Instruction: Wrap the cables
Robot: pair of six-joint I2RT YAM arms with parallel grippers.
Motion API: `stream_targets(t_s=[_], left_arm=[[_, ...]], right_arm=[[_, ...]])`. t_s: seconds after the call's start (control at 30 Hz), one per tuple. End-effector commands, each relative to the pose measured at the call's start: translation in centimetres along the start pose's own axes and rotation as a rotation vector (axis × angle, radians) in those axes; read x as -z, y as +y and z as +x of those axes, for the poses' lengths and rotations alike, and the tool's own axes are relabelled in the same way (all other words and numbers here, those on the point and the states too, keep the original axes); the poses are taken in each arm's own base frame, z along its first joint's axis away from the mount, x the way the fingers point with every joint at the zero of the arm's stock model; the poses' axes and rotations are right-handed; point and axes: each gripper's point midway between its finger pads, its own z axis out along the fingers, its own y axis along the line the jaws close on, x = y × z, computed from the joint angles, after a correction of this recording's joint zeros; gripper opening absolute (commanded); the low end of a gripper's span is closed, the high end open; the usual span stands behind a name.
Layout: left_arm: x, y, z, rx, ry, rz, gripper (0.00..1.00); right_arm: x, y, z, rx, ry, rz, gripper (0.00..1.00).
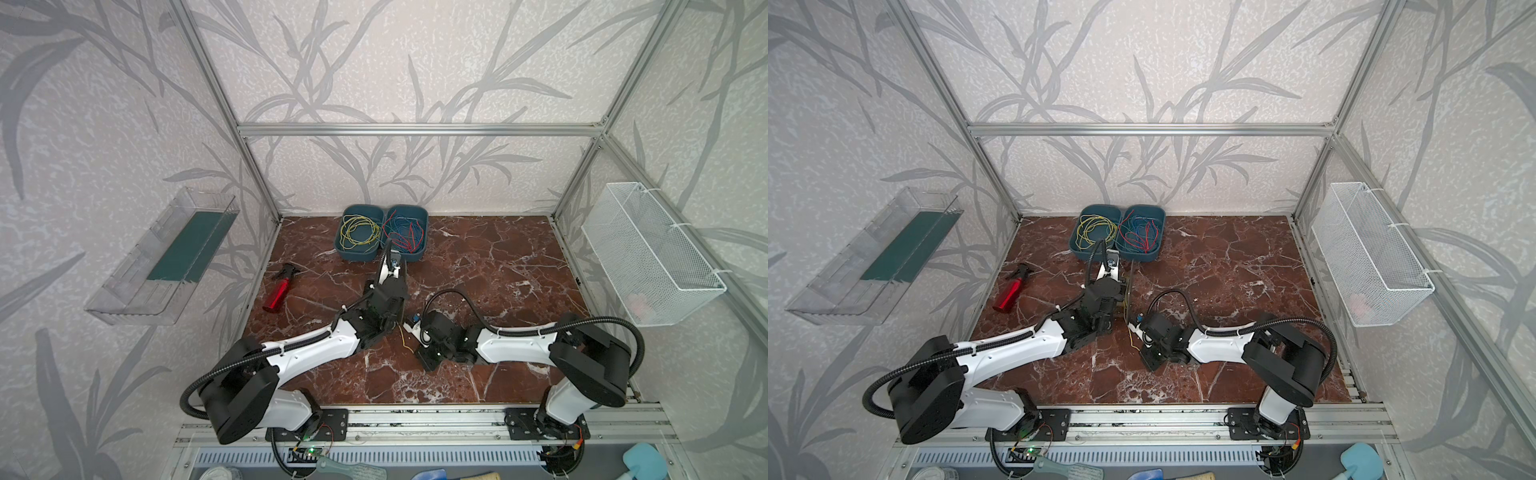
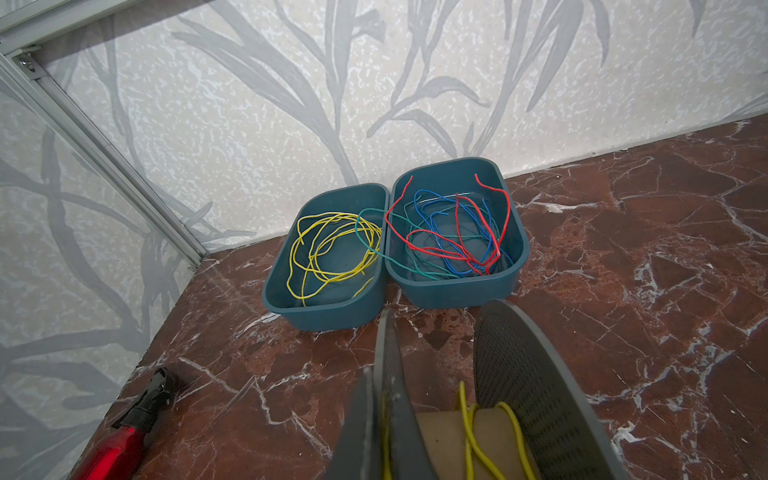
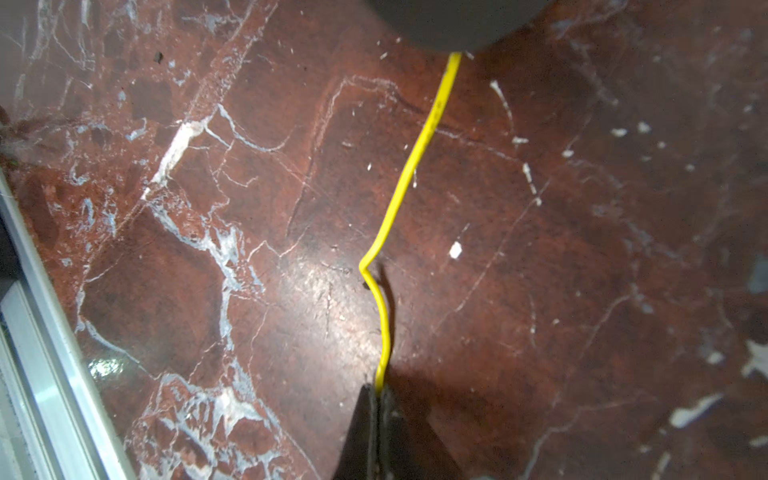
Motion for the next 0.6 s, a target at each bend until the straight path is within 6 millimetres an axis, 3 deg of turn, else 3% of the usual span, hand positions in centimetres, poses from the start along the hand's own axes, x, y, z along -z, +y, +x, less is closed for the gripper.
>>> stream_targets(t_s=[0.0, 0.23, 0.57], left_arm=[[0.1, 0.3, 0.7, -0.038, 0.015, -0.016, 0.00], [-0.1, 1.0, 0.5, -0.045, 0.010, -0.059, 0.00], [-1.5, 1.5, -0.5, -0.032, 0.008, -0.137, 0.00]], right_arm=[[1.3, 1.2, 0.9, 0.021, 0.009, -0.008, 0.00], [5.7, 2.0, 0.1, 0.020, -0.092, 0.002, 0.00], [7.2, 3.8, 4.5, 0.066, -0.021, -0.012, 0.00]])
